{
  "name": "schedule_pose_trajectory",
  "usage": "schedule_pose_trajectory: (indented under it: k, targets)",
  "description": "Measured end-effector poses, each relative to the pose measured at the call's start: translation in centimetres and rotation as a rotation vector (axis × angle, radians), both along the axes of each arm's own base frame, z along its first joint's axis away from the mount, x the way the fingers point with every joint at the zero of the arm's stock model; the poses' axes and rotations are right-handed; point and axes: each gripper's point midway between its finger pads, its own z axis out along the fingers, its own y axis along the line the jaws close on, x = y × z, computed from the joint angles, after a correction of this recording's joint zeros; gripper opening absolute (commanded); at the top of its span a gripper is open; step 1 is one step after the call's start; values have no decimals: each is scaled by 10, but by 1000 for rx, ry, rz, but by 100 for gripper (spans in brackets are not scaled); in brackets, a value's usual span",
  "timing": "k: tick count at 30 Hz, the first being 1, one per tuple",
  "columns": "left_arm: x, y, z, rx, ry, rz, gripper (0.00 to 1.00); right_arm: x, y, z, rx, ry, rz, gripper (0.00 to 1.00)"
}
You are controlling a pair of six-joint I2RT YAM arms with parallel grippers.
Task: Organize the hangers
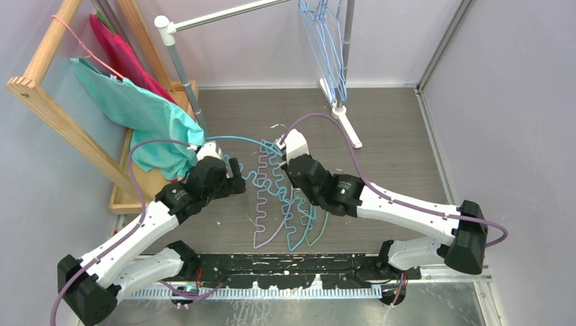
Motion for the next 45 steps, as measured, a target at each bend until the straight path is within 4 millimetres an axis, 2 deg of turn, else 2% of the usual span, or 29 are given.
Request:
schedule_pose_trajectory:
  k: [6, 12, 15, 19, 23, 26, 33, 37, 45]
  targets:
    - [-4, 6, 15, -54, -64, 16, 98, 32, 8, 29, -1, 4, 17, 1]
    - [-5, 11, 30, -87, -117, 31, 98, 50, 22, 52, -54, -35, 56, 1]
    - [-6, 12, 40, -113, -158, 29, 98, 55, 26, 58, -58, -45, 70, 1]
    - [-4, 21, 41, -80, -177, 58, 98, 53, 33, 56, -23, -39, 108, 1]
    - [0, 23, 44, -44, -174, 71, 98, 46, 30, 35, 15, 1, 136, 1]
    - [4, 20, 52, -37, -178, 69, 98, 41, 26, 30, 59, 13, 137, 1]
    - [21, 16, 84, -14, -222, 99, 98, 36, 21, 37, 179, -2, 125, 1]
    - [31, 13, 86, 6, -216, 113, 98, 36, 18, 33, 211, 4, 107, 1]
    - [35, -5, 90, -78, -205, 48, 98, 40, 15, 20, 217, 9, 81, 1]
